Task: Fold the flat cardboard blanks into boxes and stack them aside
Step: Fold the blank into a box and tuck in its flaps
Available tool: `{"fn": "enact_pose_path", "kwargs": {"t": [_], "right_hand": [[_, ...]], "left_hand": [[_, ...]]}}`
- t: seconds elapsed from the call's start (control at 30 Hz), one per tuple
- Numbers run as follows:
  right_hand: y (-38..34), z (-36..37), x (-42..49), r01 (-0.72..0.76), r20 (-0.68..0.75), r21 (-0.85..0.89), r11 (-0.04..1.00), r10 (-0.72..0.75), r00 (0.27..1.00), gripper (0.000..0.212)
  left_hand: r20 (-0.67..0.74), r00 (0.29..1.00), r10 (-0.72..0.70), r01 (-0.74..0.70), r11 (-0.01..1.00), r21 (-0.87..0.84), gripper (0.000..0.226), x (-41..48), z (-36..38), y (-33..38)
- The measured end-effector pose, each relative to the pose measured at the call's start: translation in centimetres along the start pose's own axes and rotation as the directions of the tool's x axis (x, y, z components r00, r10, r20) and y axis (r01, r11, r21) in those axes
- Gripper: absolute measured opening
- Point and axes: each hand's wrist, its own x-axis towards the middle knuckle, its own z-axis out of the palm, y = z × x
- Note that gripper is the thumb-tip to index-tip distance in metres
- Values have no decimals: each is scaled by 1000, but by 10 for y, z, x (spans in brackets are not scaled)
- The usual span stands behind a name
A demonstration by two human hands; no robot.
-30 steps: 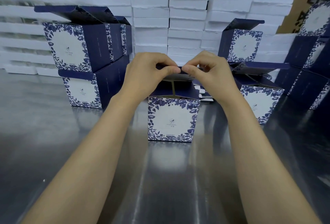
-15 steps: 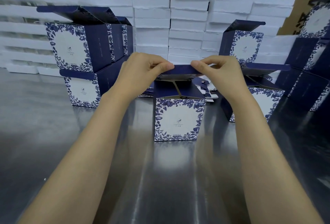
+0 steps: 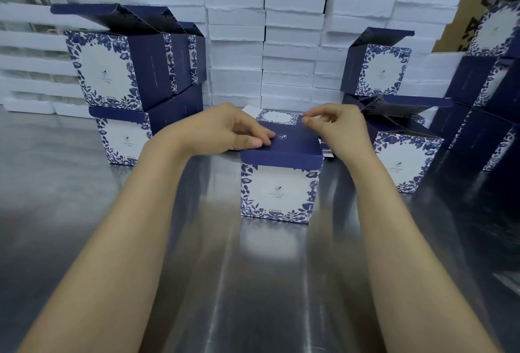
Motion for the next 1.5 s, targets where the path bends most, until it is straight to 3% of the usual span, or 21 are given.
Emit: {"fn": "enact_pose_path", "kwargs": {"t": [0.07,0.17,0.23,0.3,0.37,0.47,0.57,0.67,0.77,0.87,1.07,1.2,1.3,1.37,1.4,1.43,1.5], "right_hand": [[4,2,0,-20,104,-77,997,28,994,14],[-1,2,-1,-171,255,-152,974,205,945,13],[-10,-1,-1,-196,297,-217,956,256,920,29],[-22,-2,-5,-210,435,-220,953,288,853,35],[-30,-1,-9,-232,539,-194,953,301,786,31],[-30,4,-12,-298,592,-113,948,305,746,20],[-23,12,-12,-433,590,-33,901,367,719,39],[-16,25,-11,-434,557,19,901,350,753,62],[-16,35,-12,-405,473,126,906,304,827,45],[-16,42,-11,-348,360,239,907,250,899,6],[-11,57,-10,-242,117,226,944,220,968,23],[-13,54,-11,-257,179,177,950,226,958,20],[-16,37,-12,-361,424,209,909,249,871,24],[-14,28,-12,-448,612,135,884,281,739,65],[-13,25,-12,-467,660,113,877,285,695,76],[-12,22,-11,-475,677,119,872,279,681,72],[-13,21,-9,-477,672,167,863,254,696,40]], "left_hand": [[-19,1000,-20,22,994,111,26,-1,-4,-3],[-103,990,-97,122,951,283,33,-2,-7,-4],[-149,977,-156,192,941,277,30,-2,-8,-7],[-155,956,-248,283,915,288,33,1,-7,-8],[-164,927,-338,370,898,237,32,5,-4,-9],[-224,898,-378,423,881,210,24,12,6,-10],[-253,893,-373,433,866,251,34,17,11,-11],[-201,895,-398,439,865,243,48,17,10,-10],[-172,893,-416,450,841,302,69,17,9,-10],[-169,889,-426,458,830,318,71,19,10,-10],[-168,888,-428,460,836,300,71,19,11,-11],[-175,883,-435,469,823,320,70,20,10,-10],[-175,877,-448,480,804,351,67,20,9,-9],[-175,875,-451,483,796,364,66,19,10,-8],[-173,875,-452,483,794,369,66,19,11,-8],[-170,876,-452,482,794,371,66,19,11,-7],[-168,876,-452,481,793,374,66,19,11,-7]]}}
